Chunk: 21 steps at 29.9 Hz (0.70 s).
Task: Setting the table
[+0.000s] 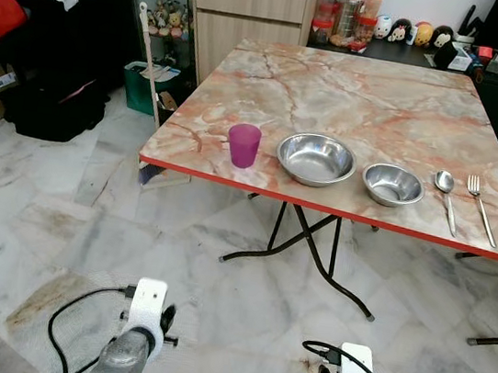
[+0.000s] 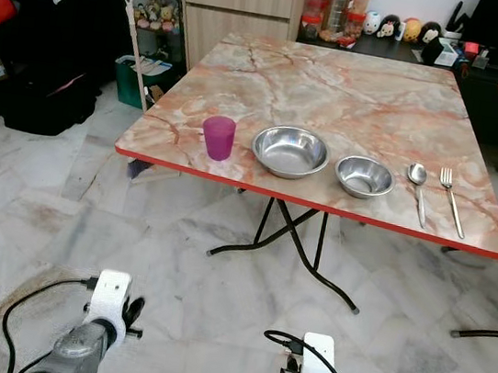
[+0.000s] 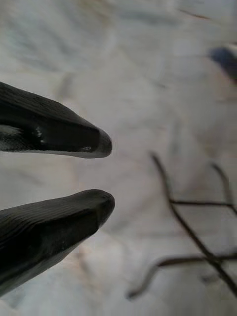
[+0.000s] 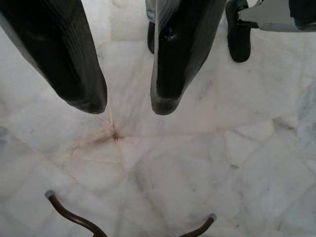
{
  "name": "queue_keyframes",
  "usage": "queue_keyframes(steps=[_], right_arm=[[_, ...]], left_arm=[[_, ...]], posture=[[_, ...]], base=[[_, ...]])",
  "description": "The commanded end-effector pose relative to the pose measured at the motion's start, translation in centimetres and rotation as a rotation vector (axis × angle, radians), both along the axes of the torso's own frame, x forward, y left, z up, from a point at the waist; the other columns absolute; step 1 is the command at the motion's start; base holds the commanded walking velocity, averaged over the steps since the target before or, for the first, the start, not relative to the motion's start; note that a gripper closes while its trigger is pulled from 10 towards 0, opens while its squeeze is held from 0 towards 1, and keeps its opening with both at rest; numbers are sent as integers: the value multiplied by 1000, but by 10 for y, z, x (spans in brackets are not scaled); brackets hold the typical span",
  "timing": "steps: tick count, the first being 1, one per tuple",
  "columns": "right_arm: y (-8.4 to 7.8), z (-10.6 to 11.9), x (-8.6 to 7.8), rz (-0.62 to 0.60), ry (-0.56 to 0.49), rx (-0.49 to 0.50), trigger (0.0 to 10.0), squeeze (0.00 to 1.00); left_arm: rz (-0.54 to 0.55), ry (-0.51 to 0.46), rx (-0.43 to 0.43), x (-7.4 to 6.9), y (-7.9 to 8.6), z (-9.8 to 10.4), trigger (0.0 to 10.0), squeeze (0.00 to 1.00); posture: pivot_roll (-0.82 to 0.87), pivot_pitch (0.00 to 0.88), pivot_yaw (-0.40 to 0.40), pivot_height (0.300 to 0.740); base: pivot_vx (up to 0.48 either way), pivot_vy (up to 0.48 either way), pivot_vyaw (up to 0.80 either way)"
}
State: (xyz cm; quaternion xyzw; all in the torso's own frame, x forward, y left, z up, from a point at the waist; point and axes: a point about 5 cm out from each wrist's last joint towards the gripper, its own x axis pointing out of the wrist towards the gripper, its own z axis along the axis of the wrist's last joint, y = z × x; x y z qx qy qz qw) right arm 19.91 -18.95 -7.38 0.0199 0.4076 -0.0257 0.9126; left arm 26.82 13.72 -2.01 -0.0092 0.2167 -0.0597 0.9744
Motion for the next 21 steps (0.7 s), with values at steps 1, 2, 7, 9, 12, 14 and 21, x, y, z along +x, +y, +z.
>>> queue_keyframes(steps=[1,2,7,9,12,14,21], right_arm=[[0,3,5,-6,-17,1,10000,0],[0,3,5,-5,-18,2,10000,0],[0,3,5,3,-18,-2,10000,0],[0,3,6,5,-17,-3,10000,0],[1,3,6,6,-18,-2,10000,0],[1,3,6,4,-18,-1,10000,0],[1,4,7,-21,-19,10,10000,0]], left_arm=[[-2,-108,-33,15,-5,18,10000,0],[-1,-120,-39,16,-6,20,10000,0],[-13,-286,-83,37,-21,51,10000,0],[-17,-348,-99,43,-26,64,10000,0],[-4,-408,-132,51,-32,78,10000,0],[-6,-411,-134,51,-33,79,10000,0],[-29,-410,-130,52,-39,80,10000,0]], posture=[[-129,0,11,740],[-129,0,11,740],[-122,0,7,740],[-121,0,6,740],[-121,0,6,740],[-121,0,6,740],[-125,0,12,740]], base=[[0,0,0],[0,0,0],[0,0,0],[0,0,0],[0,0,0],[0,0,0],[0,0,-617]])
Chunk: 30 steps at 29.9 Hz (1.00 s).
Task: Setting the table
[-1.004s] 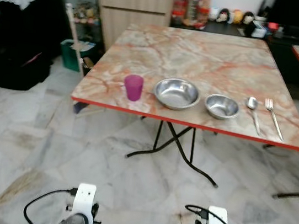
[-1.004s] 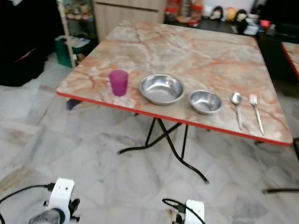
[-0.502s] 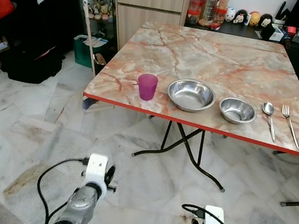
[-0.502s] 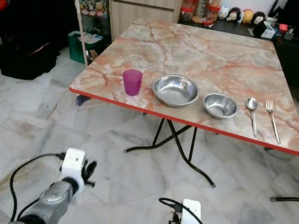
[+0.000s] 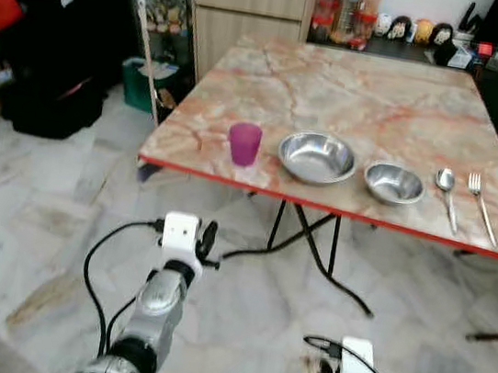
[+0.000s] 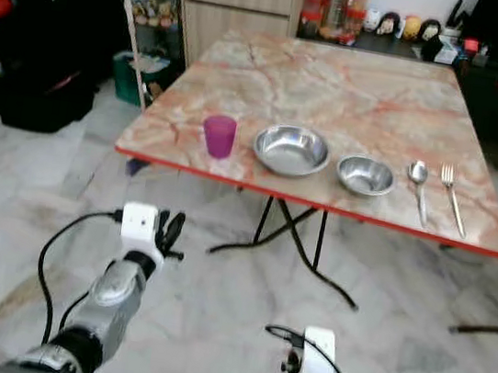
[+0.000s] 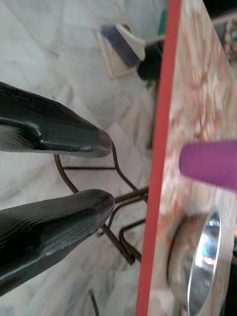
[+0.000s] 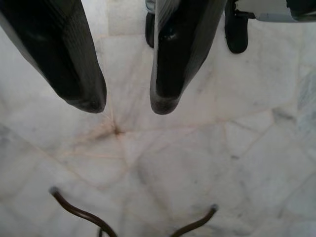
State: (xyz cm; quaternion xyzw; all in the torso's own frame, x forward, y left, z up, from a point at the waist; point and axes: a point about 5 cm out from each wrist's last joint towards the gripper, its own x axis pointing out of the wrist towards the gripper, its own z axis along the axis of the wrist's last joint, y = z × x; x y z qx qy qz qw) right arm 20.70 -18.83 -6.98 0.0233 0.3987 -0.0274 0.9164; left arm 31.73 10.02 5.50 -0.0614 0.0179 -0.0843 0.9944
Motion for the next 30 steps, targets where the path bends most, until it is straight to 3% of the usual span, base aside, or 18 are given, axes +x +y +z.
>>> queue_keyframes(steps=[1,8,12,30], right_arm=[[0,-1,-1,-6,3,-1,10000,0],[0,-2,-3,0,19,-4,10000,0],[0,-2,-3,10,26,-2,10000,0],[2,0,1,34,-1,-11,10000,0]], left_arm=[[-1,-21,4,3,-1,5,10000,0],[1,-35,0,5,0,9,10000,0],[7,-43,-7,6,0,11,10000,0],[55,-69,-51,12,8,20,10000,0]], posture=[[-125,0,12,740],[-121,0,6,740],[-120,0,2,740],[-118,0,1,740]], base=[[307,0,0],[409,0,0],[435,0,-772],[459,0,0]])
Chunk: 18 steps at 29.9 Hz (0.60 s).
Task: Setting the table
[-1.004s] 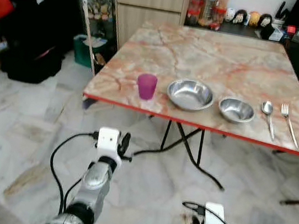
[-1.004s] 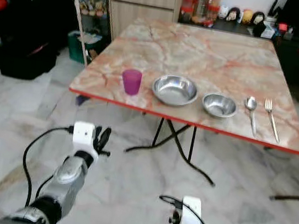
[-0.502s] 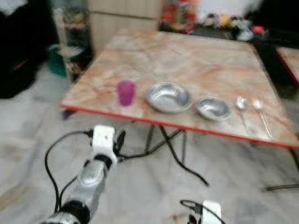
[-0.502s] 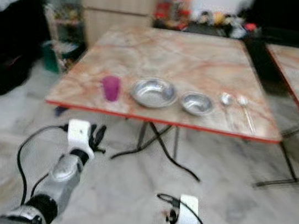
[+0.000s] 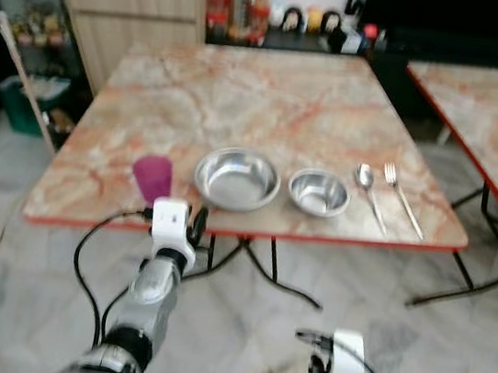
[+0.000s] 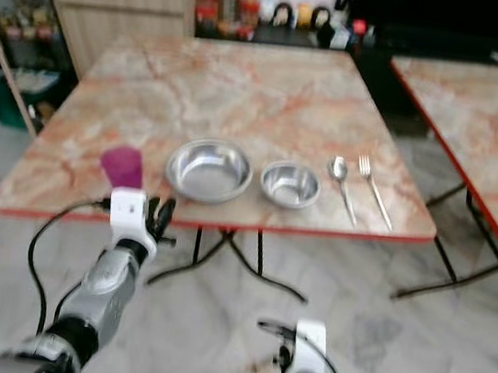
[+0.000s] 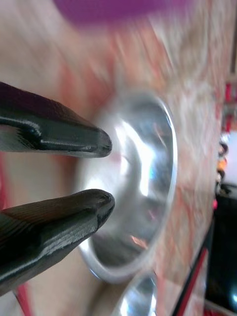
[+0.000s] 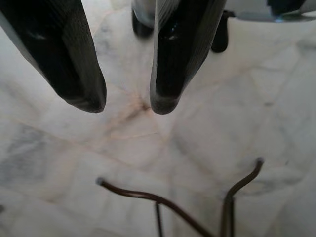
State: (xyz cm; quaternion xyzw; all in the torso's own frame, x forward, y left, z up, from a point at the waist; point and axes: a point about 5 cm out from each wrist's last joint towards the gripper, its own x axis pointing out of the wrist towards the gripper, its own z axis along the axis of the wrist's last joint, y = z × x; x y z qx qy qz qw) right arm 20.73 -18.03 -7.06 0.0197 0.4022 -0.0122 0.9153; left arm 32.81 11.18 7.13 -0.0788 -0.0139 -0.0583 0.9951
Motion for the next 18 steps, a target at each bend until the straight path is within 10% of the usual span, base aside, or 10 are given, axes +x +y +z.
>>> queue_keyframes(steps=[1,16,18], right_arm=[[-5,2,1,34,-19,-32,10000,0],[-8,0,-2,7,-14,-20,10000,0],[-7,0,-3,10,-11,-20,10000,0]], left_arm=[[8,-18,-16,2,-2,4,10000,0],[-38,-210,-107,-2,-8,41,10000,0],[-49,-225,-110,-2,-9,47,10000,1000]], posture=[[-118,0,1,740],[-118,0,2,740],[-114,0,1,740]], base=[[461,0,0],[66,0,258],[0,0,0]])
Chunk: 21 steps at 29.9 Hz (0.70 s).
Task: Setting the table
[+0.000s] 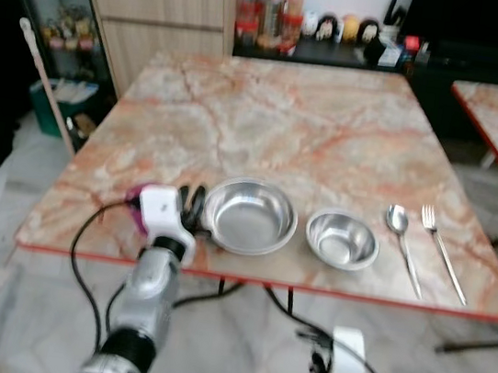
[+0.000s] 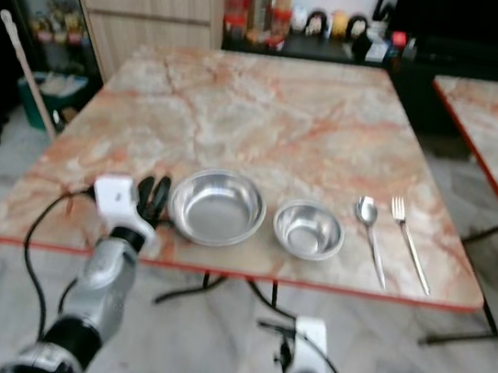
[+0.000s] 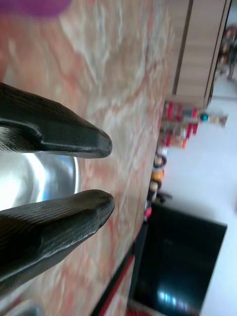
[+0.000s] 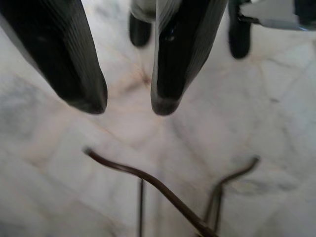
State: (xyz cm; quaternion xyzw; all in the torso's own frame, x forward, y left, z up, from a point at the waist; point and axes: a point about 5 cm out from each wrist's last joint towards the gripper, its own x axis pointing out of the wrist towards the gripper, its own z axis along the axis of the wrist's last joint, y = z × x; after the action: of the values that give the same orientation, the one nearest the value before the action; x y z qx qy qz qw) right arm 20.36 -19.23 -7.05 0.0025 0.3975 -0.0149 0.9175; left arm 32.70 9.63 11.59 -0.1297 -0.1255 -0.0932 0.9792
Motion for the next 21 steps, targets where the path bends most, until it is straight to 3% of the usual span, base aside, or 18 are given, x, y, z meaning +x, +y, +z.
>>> queue_keyframes(steps=[1,13,16,21], right_arm=[[5,0,1,1,-1,14,10000,0],[8,0,1,8,2,17,10000,0],[9,-1,1,9,5,17,10000,0],[9,-1,0,6,8,17,10000,0]], left_arm=[[7,-2,5,-1,6,3,10000,1000],[-62,6,-19,-6,1,14,10000,1000],[-111,52,-59,-9,-9,19,10000,1000],[-207,114,-34,-16,-23,19,10000,1000]], posture=[[-114,0,1,740],[-110,0,6,740],[-111,0,10,740],[-113,0,15,740]], base=[[0,0,0],[0,0,0],[0,0,0],[0,0,0]])
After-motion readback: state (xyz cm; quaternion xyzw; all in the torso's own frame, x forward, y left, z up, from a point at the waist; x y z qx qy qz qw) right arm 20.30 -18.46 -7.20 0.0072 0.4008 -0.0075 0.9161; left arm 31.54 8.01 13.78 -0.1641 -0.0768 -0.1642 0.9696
